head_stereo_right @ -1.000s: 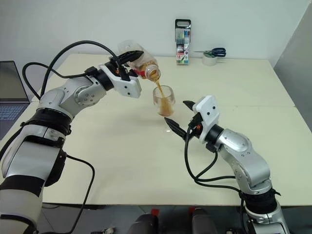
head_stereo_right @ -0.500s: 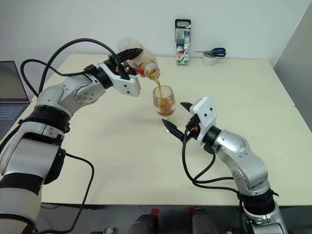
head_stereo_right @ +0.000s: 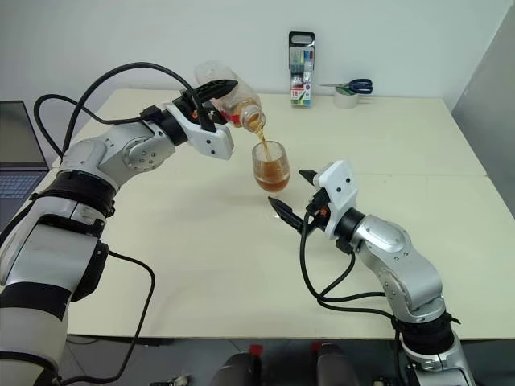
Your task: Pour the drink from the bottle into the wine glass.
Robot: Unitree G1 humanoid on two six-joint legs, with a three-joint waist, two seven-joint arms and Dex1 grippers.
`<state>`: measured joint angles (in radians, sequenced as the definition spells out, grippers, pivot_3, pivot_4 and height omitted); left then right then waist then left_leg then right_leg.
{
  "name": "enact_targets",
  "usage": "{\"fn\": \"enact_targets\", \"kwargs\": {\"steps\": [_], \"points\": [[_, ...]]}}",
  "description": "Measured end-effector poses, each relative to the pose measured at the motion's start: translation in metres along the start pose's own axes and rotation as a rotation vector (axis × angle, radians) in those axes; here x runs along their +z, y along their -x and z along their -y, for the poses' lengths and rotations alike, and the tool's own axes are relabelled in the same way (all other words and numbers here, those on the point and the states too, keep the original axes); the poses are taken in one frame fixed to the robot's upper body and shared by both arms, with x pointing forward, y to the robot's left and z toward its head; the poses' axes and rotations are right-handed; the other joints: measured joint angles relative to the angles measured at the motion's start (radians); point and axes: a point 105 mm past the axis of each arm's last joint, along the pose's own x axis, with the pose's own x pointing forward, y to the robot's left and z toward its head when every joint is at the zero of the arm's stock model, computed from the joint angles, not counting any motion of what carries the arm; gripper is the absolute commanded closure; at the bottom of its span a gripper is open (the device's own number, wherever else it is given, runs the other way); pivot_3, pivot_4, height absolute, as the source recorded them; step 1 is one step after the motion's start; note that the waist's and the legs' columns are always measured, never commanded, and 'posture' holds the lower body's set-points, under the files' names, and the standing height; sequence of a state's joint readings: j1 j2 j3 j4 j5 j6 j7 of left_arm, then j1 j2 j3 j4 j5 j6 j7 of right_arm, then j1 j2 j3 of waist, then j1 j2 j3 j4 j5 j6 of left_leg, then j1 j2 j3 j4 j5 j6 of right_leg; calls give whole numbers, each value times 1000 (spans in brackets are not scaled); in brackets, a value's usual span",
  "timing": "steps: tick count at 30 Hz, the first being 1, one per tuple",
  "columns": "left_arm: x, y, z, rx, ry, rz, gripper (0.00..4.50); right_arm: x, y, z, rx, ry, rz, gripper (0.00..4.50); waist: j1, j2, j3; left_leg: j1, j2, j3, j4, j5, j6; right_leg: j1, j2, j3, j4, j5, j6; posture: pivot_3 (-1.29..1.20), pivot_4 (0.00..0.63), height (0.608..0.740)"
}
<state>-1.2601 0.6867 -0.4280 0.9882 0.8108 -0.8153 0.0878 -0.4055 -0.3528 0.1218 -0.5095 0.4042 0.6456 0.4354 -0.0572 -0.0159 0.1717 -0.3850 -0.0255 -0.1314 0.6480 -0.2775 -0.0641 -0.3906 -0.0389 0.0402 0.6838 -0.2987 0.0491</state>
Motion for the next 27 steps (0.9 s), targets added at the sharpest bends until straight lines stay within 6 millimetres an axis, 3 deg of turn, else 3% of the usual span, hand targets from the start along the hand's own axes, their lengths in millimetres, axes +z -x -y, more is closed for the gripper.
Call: {"fn": "enact_targets", "kwargs": {"steps": [19, 27], "points": [[3, -4, 6, -35, 91, -5, 2767, 1, -1, -7, 24, 4, 0, 0, 0, 0, 0, 0, 0, 0, 1, 0, 0, 0, 0, 0, 1, 0, 0, 0, 150, 740], [7, -2, 22, -46, 310, -51, 2767, 2, -2, -7, 23, 2, 7, 0, -1, 0, 0, 0, 0, 0, 2, 0, 0, -1, 0, 0, 4, 0, 0, 0, 150, 740]]}}
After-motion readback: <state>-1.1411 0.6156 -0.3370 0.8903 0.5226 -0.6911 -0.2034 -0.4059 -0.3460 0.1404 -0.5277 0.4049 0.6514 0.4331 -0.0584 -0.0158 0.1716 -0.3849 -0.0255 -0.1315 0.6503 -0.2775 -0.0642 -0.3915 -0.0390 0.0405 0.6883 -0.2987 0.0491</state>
